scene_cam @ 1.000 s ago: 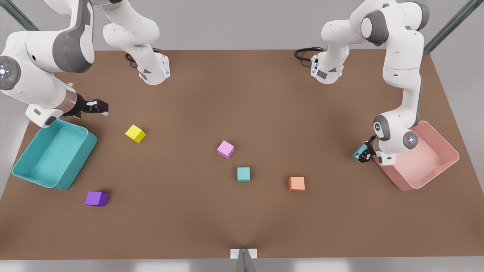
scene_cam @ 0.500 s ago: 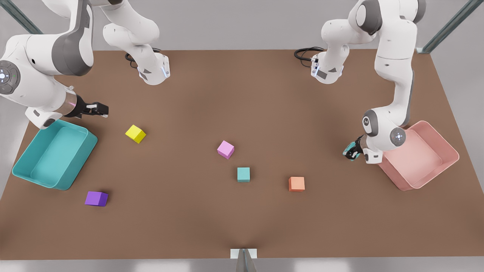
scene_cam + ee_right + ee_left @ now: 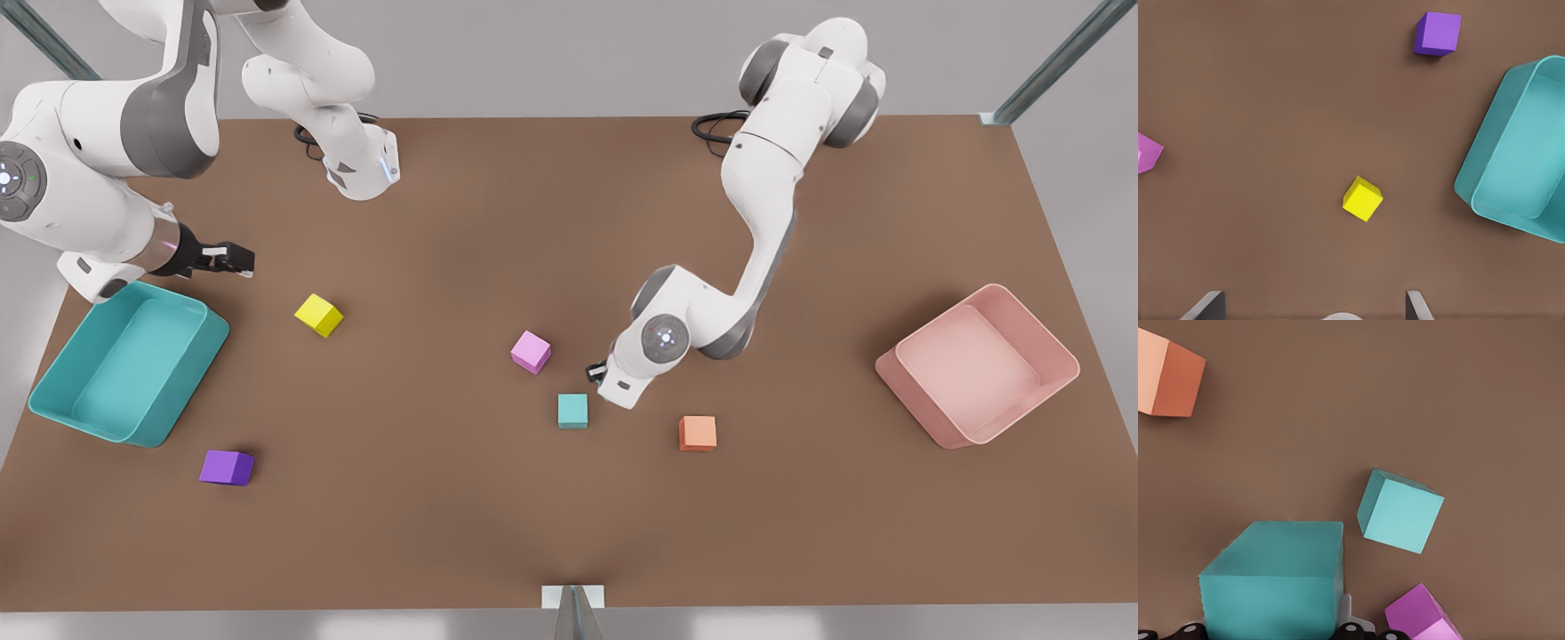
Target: Stack the two blue cubes on top of each other
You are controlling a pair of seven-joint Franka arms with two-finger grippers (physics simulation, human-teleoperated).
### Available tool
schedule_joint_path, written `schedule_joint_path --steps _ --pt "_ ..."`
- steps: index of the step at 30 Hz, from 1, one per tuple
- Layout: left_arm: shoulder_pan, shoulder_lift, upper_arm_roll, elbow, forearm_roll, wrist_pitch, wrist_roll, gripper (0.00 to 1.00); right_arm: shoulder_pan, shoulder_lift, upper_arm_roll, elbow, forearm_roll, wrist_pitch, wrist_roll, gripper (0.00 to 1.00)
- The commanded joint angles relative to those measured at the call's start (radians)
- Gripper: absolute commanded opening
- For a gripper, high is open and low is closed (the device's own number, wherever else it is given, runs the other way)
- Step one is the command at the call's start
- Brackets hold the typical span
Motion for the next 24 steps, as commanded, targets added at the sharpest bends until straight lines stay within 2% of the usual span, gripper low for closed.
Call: schedule_joint_path --steps 1,4,7,10,22,24 --pt "-0.027 0.056 -0.001 0.057 -0.004 -0.049 -0.222 0.50 0.000 -0.001 -0.001 0.000 0.001 -0.001 0.018 1.00" --pt "-0.052 0.088 -0.001 0.094 -0.003 -0.049 -0.222 0.50 -0.003 -0.001 -0.001 0.000 0.001 -0.001 0.018 1.00" --pt "-0.061 0.191 0.001 0.257 -0.001 -0.049 -0.228 0.50 -0.005 -0.001 -0.001 0.000 0.001 -0.001 0.018 1.00" --pt "-0.075 0.218 0.001 0.301 -0.001 -0.043 -0.227 0.50 -0.005 -0.001 -0.001 0.000 0.001 -0.001 0.018 1.00" --pt "-0.095 0.249 0.001 0.310 -0.001 0.109 -0.222 0.50 -0.008 0.001 -0.001 -0.003 0.001 0.002 0.018 1.00" --pt "-0.095 0.251 0.001 0.312 -0.003 0.130 -0.222 0.50 0.001 0.016 0.008 0.039 -0.034 -0.013 0.030 1.00"
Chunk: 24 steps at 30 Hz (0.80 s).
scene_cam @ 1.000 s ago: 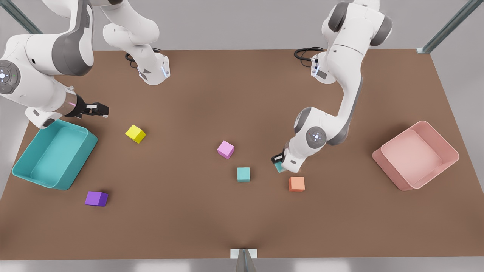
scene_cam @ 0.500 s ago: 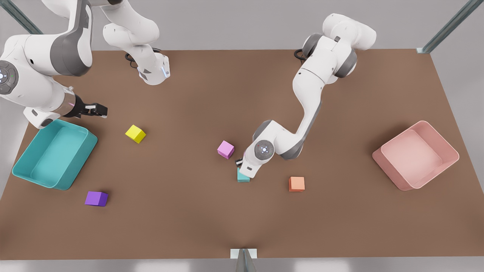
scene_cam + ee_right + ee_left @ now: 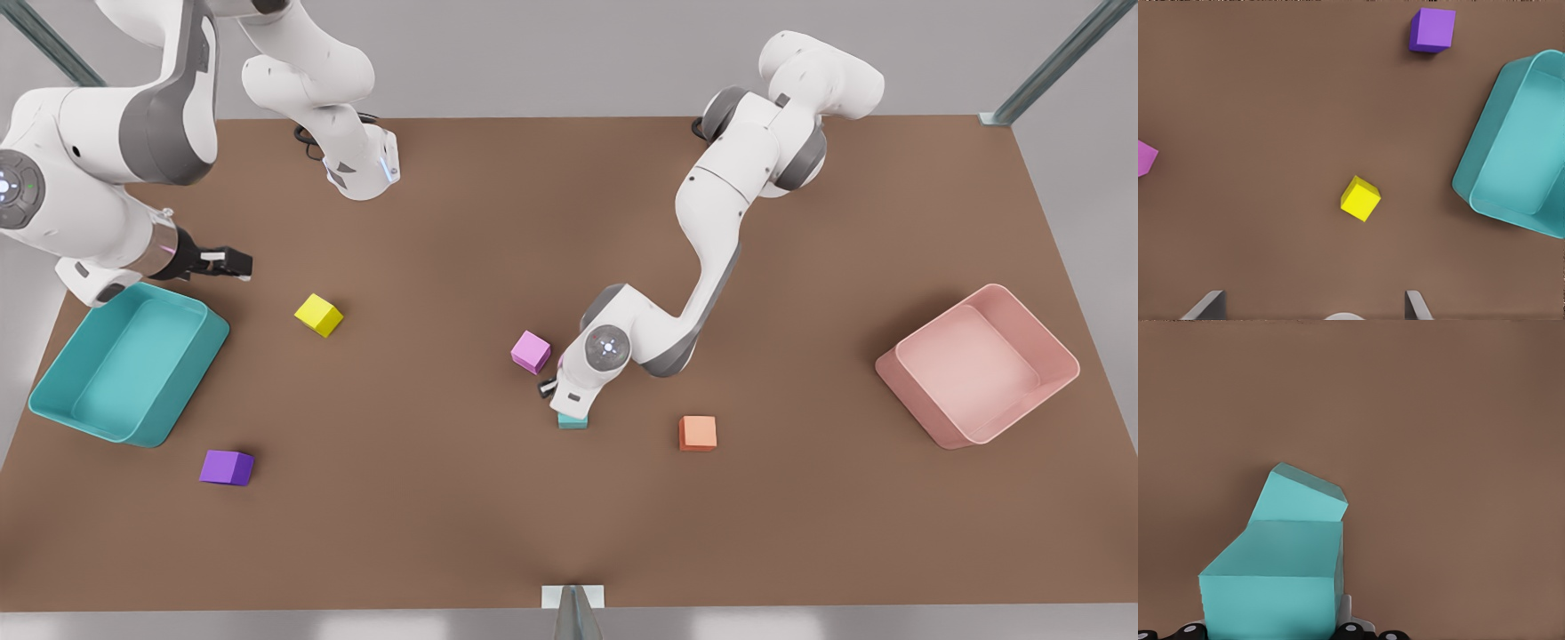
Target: Stack the two blue cubes on top of each other
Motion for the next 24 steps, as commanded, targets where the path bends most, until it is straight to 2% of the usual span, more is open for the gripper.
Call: schedule_joint_path --steps 1,3,14,15,16,17,24 --pt "-0.001 -0.001 0.000 0.001 -0.008 0.073 -0.045 0.50 0.011 0.002 0.005 0.031 -0.064 -0.030 0.008 1.00" --pt "-0.001 0.005 0.000 0.003 -0.008 0.092 -0.045 0.50 0.006 0.039 0.002 0.089 -0.061 -0.030 0.008 1.00" --pt "0.009 0.010 0.001 0.001 -0.009 0.100 -0.045 0.52 0.013 0.061 0.005 0.103 -0.043 -0.030 0.012 1.00" --pt "0.009 0.010 0.001 0.001 -0.009 0.100 -0.045 0.64 0.013 0.061 0.005 0.103 -0.043 -0.030 0.012 1.00" --pt "0.009 0.010 0.001 0.001 -0.009 0.100 -0.045 0.96 0.013 0.061 0.005 0.103 -0.043 -0.030 0.012 1.00" --pt "0.009 0.010 0.001 0.001 -0.009 0.100 -0.045 1.00 0.011 0.061 0.005 0.107 -0.043 -0.030 0.014 1.00" --pt "0.012 0.010 0.001 -0.001 -0.009 0.096 -0.045 1.00 0.014 0.087 0.005 0.124 -0.036 -0.030 0.018 1.00"
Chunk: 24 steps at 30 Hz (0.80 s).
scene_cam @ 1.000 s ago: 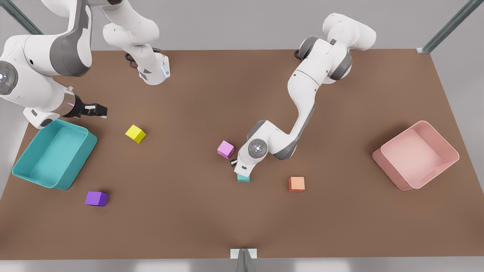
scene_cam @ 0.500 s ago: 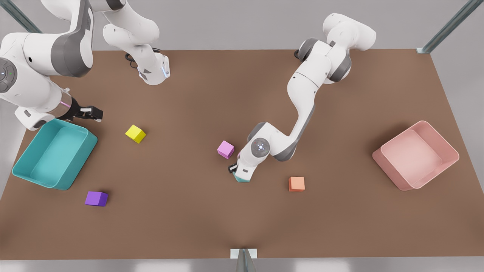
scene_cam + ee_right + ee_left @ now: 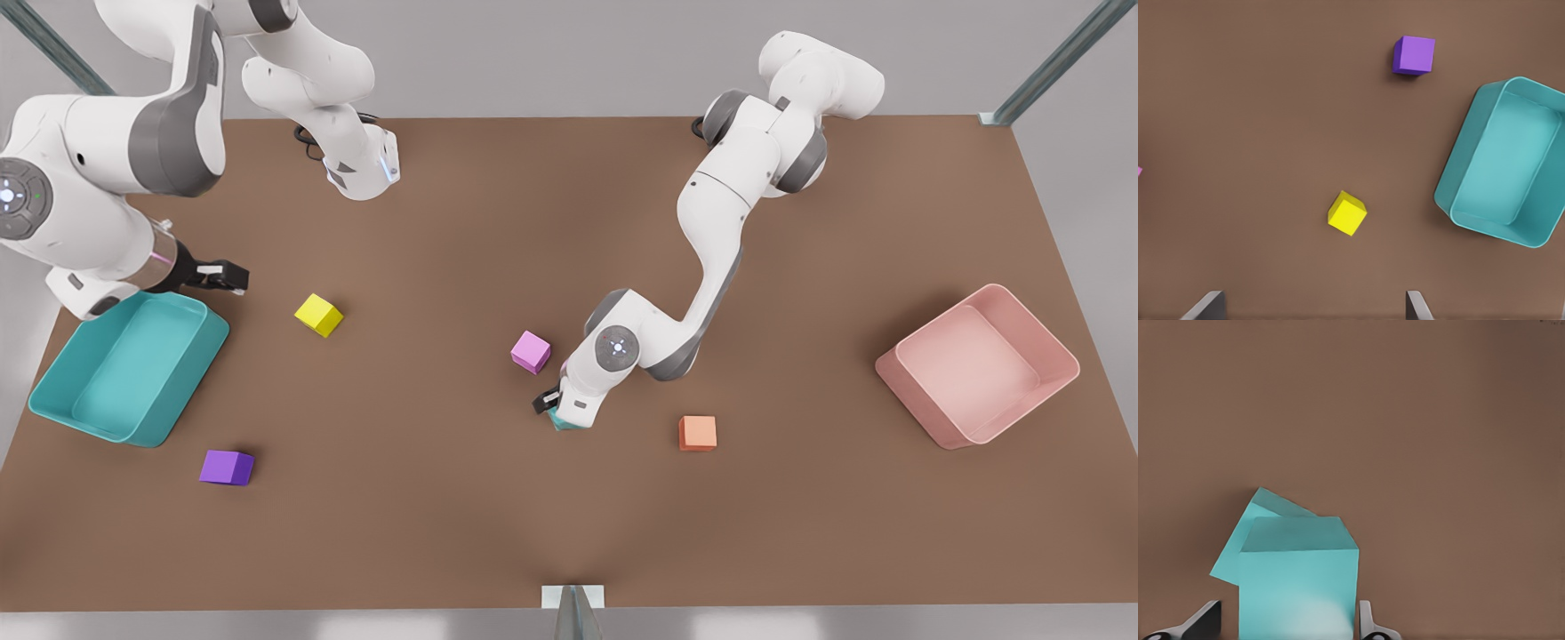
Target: Stack the two blue cubes on top of each other
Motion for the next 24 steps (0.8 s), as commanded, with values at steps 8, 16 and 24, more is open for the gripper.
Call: schedule_joint_path --steps 8,16,24 --pt "0.003 -0.009 -0.002 0.001 -0.001 -0.036 -0.010 1.00 -0.002 0.010 -0.001 0.000 -0.004 -0.003 0.008 1.00" --pt "0.003 -0.015 -0.003 0.001 -0.016 -0.081 -0.013 1.00 -0.005 0.010 -0.002 0.002 -0.001 -0.003 0.007 1.00" --pt "0.003 -0.052 -0.020 0.001 -0.030 -0.217 -0.015 1.00 -0.005 0.010 -0.002 0.002 -0.001 -0.003 0.005 1.00"
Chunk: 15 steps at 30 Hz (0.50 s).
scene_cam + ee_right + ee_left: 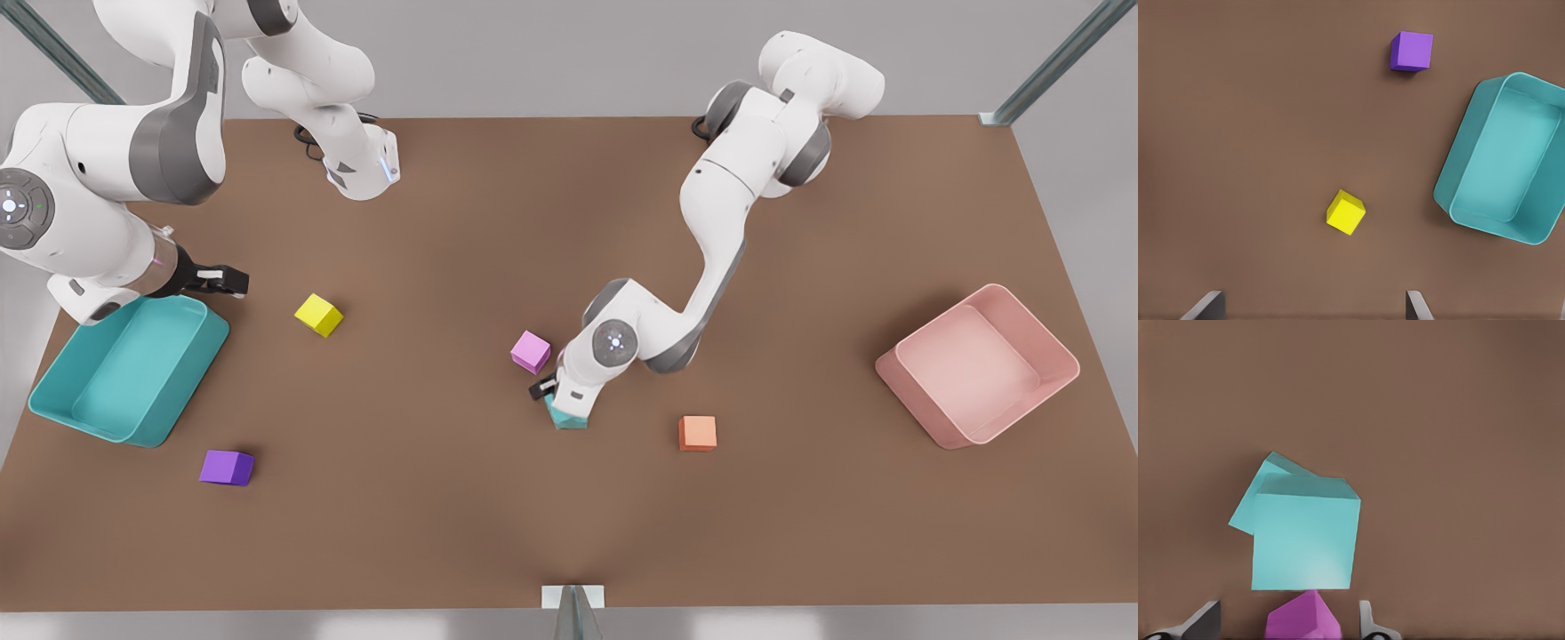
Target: Stack the two blue cubes on top of each other
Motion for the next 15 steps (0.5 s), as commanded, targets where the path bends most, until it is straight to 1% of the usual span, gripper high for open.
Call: schedule_joint_path --steps 1,2,3,4,5,6,8,9,10,11,12,14,15 --pt "0.001 -0.005 -0.001 0.000 -0.003 -0.138 -0.007 1.00 -0.001 -0.001 -0.001 0.000 0.002 -0.001 -0.001 1.00" --pt "0.001 -0.060 0.002 0.000 0.014 -0.282 0.002 1.00 -0.001 -0.001 -0.001 0.002 0.002 -0.001 0.000 1.00" --pt "0.035 -0.134 0.004 0.002 0.072 -0.470 0.042 1.00 -0.001 -0.001 -0.001 0.010 0.003 -0.002 0.000 1.00" --pt "0.122 -0.246 0.004 0.002 0.124 -0.665 0.296 1.00 -0.001 -0.001 -0.001 0.010 0.003 -0.004 0.000 1.00" --pt "0.200 -0.316 0.004 0.000 0.252 -0.762 0.560 1.00 0.000 -0.001 -0.001 0.010 0.003 -0.004 0.000 1.00" --pt "0.283 -0.352 0.005 0.000 0.304 -0.802 0.764 1.00 0.000 -0.001 -0.001 0.010 0.002 -0.004 0.000 1.00" --pt "0.427 -0.425 0.010 0.000 0.315 -0.848 0.946 1.00 0.000 -0.001 -0.001 0.010 0.002 -0.004 0.000 1.00" --pt "0.434 -0.431 0.011 -0.007 0.315 -0.869 0.947 1.00 0.000 -0.001 -0.001 0.010 0.002 -0.004 0.000 1.00" --pt "0.455 -0.561 0.007 -0.189 0.313 -0.798 0.950 1.00 0.000 -0.001 -0.001 0.010 0.002 -0.004 0.000 1.00" --pt "0.472 -0.710 0.002 -0.416 0.306 -0.637 0.992 1.00 0.000 -0.001 -0.001 0.010 0.002 -0.004 0.000 1.00" --pt "0.495 -0.724 0.011 -0.391 0.255 -0.709 1.131 1.00 0.000 -0.001 -0.001 0.010 0.002 -0.004 0.002 1.00" --pt "0.493 -0.724 0.039 -0.309 0.208 -0.785 1.131 1.00 -0.001 -0.001 -0.001 0.013 0.002 -0.004 0.002 1.00" --pt "0.493 -0.724 0.045 -0.309 0.200 -0.793 1.131 1.00 -0.001 -0.001 -0.001 0.013 0.003 -0.004 0.002 1.00"
